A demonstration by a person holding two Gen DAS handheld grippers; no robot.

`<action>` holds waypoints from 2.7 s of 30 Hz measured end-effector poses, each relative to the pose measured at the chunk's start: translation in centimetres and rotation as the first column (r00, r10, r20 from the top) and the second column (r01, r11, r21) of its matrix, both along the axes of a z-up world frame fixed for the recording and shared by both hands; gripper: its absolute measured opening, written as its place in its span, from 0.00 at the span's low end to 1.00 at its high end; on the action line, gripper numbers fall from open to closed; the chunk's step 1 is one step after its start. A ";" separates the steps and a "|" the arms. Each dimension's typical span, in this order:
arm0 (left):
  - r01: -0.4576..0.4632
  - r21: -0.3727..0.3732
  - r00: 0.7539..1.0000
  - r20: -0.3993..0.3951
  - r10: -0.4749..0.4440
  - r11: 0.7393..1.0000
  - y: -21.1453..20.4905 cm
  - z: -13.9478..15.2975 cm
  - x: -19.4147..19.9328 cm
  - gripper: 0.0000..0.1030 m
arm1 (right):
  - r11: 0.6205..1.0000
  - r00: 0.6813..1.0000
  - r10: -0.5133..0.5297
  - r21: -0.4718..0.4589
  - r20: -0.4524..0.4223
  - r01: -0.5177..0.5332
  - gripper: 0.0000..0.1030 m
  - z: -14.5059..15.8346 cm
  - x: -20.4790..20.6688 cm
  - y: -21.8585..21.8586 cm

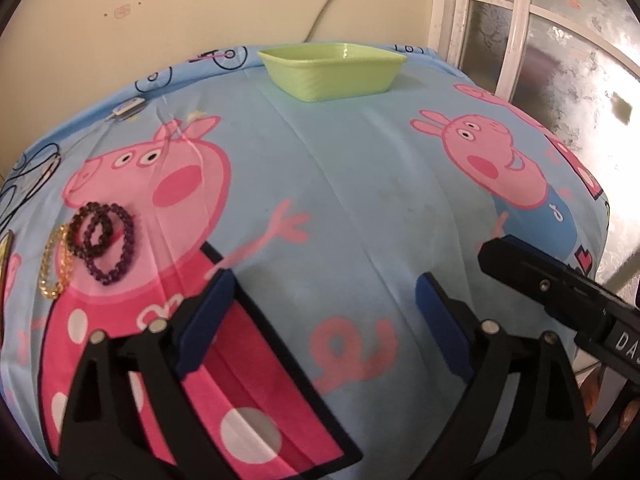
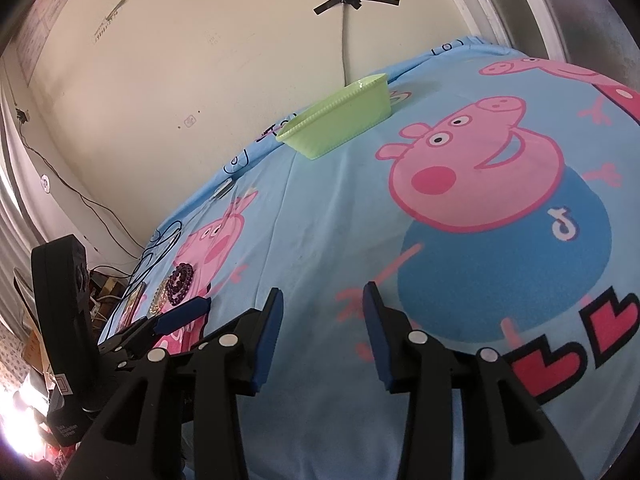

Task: Organize jewelry
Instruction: 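Move the right tool to the gold chain and close on it, then carry the gold chain into the green bowl and open the right tool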

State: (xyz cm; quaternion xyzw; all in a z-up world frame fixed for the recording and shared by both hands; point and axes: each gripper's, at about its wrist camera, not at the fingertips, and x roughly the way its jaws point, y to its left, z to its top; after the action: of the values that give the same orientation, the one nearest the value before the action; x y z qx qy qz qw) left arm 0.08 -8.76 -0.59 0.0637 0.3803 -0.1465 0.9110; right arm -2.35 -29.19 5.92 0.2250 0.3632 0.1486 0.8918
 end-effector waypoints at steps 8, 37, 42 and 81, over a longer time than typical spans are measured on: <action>0.024 -0.055 1.000 -0.008 -0.024 0.998 0.4 0.0 -0.3 0.94 | 1.000 1.000 0.000 0.000 0.000 0.000 0.17 0.1 0.0 -0.1; -0.472 -0.200 0.874 0.023 0.485 0.859 25.8 3.8 -4.5 0.94 | 0.596 0.646 0.758 -0.309 -0.089 -0.741 0.04 2.0 7.9 30.4; -0.484 -0.187 0.869 0.009 0.495 0.855 26.5 3.9 -4.8 0.94 | 0.505 0.600 0.783 -0.396 -0.164 -0.767 0.00 0.4 7.4 31.5; 0.350 -0.056 0.911 -0.214 -0.353 0.935 -9.8 2.0 7.5 0.07 | 0.938 0.987 0.159 -0.313 0.001 -0.150 0.00 0.5 4.8 -4.6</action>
State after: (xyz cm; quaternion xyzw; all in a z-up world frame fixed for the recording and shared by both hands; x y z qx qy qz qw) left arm 7.56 -18.55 1.38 0.1070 0.4603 -0.3170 0.8223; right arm 2.44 -33.76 6.42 0.0503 0.3867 0.1620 0.9065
